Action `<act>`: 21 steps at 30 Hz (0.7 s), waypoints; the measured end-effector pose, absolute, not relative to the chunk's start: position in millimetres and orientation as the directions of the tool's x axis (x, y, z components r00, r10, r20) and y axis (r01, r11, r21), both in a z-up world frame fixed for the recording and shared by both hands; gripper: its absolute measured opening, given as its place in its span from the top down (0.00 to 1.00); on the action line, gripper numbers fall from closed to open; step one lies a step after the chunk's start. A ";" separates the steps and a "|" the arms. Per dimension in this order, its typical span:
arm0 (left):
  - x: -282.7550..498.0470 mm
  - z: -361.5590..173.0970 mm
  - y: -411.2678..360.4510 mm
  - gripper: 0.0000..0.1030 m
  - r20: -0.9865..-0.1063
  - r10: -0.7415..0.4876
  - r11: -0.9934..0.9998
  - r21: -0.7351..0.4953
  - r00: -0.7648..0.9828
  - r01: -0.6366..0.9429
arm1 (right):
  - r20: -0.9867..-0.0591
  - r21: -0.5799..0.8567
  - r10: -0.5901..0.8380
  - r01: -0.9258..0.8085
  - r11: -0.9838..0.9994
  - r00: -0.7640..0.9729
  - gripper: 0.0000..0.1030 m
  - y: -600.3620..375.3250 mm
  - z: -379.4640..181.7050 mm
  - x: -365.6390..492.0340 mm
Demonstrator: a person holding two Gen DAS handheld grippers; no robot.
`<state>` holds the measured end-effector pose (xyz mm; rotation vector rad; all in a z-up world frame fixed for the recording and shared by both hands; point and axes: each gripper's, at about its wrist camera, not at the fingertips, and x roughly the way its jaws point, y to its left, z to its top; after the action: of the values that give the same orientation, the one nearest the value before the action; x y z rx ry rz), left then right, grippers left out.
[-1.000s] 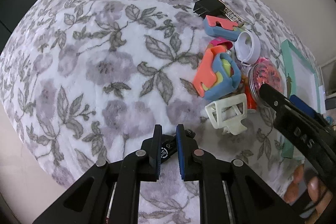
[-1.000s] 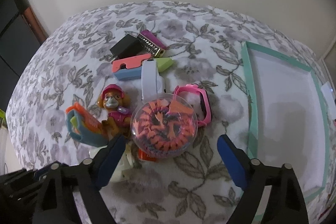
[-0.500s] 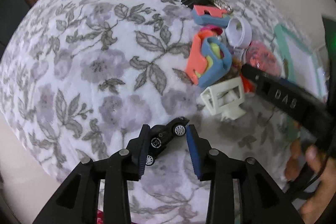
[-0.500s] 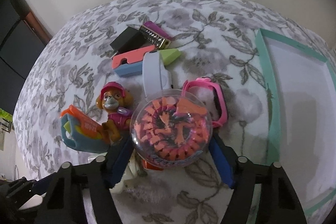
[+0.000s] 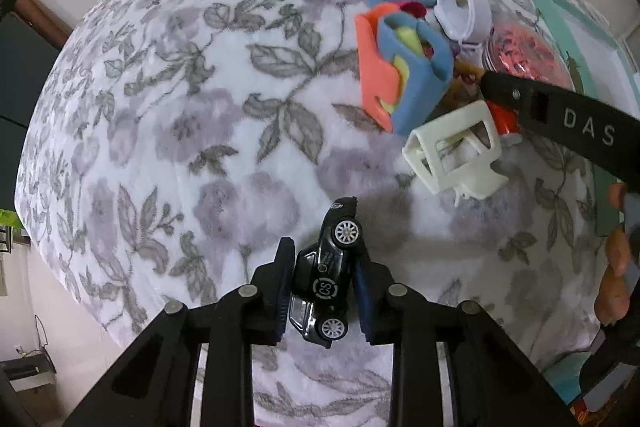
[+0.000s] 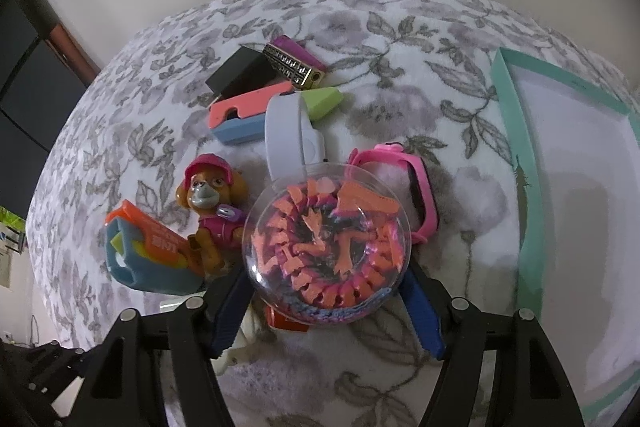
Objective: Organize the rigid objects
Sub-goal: 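Lift the black car with the left gripper while the right gripper grasps the clear candy tin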
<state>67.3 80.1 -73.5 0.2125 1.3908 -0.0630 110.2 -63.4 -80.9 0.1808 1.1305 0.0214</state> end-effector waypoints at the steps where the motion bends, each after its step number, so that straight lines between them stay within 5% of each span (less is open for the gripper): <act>1: 67.3 -72.5 79.8 0.72 -0.980 0.080 0.980 0.111 0.182 0.165 | -0.897 0.161 0.113 0.078 0.984 0.427 0.29 -65.1 -80.4 109.6; 13: 66.6 -47.9 92.3 0.72 -0.961 0.043 0.993 0.072 0.271 0.096 | -0.875 0.221 0.151 0.103 0.970 0.459 0.32 -88.5 -50.6 102.1; 14: 66.6 -44.9 91.9 0.72 -0.959 0.038 0.994 0.066 0.280 0.090 | -0.871 0.228 0.158 0.098 0.969 0.466 0.37 -90.7 -47.1 101.1; 15: 66.0 -41.8 93.4 0.72 -0.957 0.029 0.995 0.056 0.288 0.085 | -0.862 0.246 0.177 0.086 0.966 0.475 0.63 -91.2 -44.5 99.7; 16: 65.5 -41.1 93.2 0.72 -0.956 0.024 0.995 0.050 0.293 0.082 | -0.844 0.286 0.215 0.073 0.956 0.491 0.71 -92.6 -40.3 98.1; 21: 65.7 -39.7 96.5 0.72 -0.956 0.016 0.997 0.037 0.293 0.064 | -0.871 0.137 0.088 0.068 0.988 0.484 0.71 -87.0 -31.8 98.9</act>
<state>65.7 96.5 -39.7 0.0726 1.2735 -0.0318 98.9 -87.0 -31.8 0.1608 1.0665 0.0122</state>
